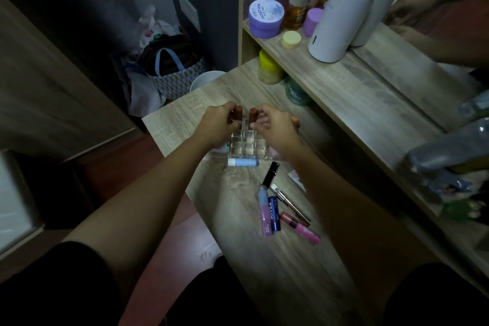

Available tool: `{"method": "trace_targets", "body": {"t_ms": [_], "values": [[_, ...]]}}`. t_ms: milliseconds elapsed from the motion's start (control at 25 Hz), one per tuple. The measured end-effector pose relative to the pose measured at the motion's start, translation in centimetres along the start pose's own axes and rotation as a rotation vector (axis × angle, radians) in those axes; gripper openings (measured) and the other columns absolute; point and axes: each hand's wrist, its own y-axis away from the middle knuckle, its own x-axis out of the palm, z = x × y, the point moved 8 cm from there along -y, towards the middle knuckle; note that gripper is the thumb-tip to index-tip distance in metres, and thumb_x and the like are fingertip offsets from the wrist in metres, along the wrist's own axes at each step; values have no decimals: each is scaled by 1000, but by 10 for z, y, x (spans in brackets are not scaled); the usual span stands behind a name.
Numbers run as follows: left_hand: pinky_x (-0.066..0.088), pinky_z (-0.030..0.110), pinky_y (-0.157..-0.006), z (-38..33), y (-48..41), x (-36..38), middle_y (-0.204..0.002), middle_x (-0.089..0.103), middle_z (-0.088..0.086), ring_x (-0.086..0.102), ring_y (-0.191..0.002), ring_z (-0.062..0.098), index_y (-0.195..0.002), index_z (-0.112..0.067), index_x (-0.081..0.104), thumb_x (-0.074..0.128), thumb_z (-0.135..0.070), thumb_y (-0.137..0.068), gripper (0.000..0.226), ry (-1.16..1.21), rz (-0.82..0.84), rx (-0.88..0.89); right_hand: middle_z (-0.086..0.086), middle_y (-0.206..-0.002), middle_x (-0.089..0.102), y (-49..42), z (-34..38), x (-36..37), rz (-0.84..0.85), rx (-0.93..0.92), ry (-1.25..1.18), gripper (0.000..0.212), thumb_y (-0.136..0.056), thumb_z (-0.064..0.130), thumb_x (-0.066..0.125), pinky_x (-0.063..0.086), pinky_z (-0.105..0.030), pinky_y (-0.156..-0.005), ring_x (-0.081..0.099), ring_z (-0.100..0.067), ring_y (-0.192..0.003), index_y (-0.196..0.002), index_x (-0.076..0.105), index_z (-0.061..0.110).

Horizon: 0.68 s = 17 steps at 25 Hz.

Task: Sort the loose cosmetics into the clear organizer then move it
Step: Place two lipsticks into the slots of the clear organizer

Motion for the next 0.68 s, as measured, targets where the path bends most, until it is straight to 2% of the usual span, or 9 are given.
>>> {"method": "trace_targets", "body": {"t_ms": [240,320,400,440,520,600,680], "values": [[51,32,-84,3,10,-12,-108,68,17,67,-91,27,-121,-2,56,67,-7,-82,41,68,-3,-107,-12,-110,65,9,11,-12,43,-62,22,42,-83,2,64,50,-22,-87,63,-18,-97,-124,54,6],[50,28,-78,3,30,-21,-100,70,17,67,-86,26,-116,-2,58,67,-5,-82,36,136,-93,-131,-9,-107,64,22,18,-24,13,-90,13,41,-84,2,63,50,-17,-87,62,-14,-94,-123,54,5],[46,22,-70,-1,62,-21,-88,71,15,66,-77,23,-103,-3,63,65,-7,-83,21,157,-156,-119,-2,-97,64,47,18,-36,-40,-116,17,32,-86,5,60,48,-4,-76,59,-5,-81,-118,57,7],[42,19,-67,-4,80,-13,-84,72,14,65,-73,20,-96,-5,65,64,-8,-83,13,159,-133,-98,3,-90,62,62,13,-39,-53,-111,29,26,-88,8,58,48,-3,-69,58,-2,-74,-114,59,8],[36,11,-61,-15,111,15,-86,73,10,60,-71,13,-89,-8,69,63,-10,-85,7,181,23,-28,2,-82,64,93,-8,-35,-10,-50,75,17,-90,11,57,51,-15,-63,60,-9,-68,-106,63,7],[37,11,-65,-28,136,49,-96,73,9,61,-79,15,-97,-11,71,61,-13,-89,13,181,209,42,-8,-94,69,120,-36,-20,115,78,156,18,-87,11,61,49,-24,-70,62,-16,-76,-105,64,6],[39,19,-76,-36,150,76,-108,70,11,62,-95,23,-110,-11,68,56,-16,-92,22,122,310,94,-11,-103,68,137,-59,-8,201,180,227,22,-85,11,64,46,-23,-75,59,-16,-83,-107,64,8]]}}
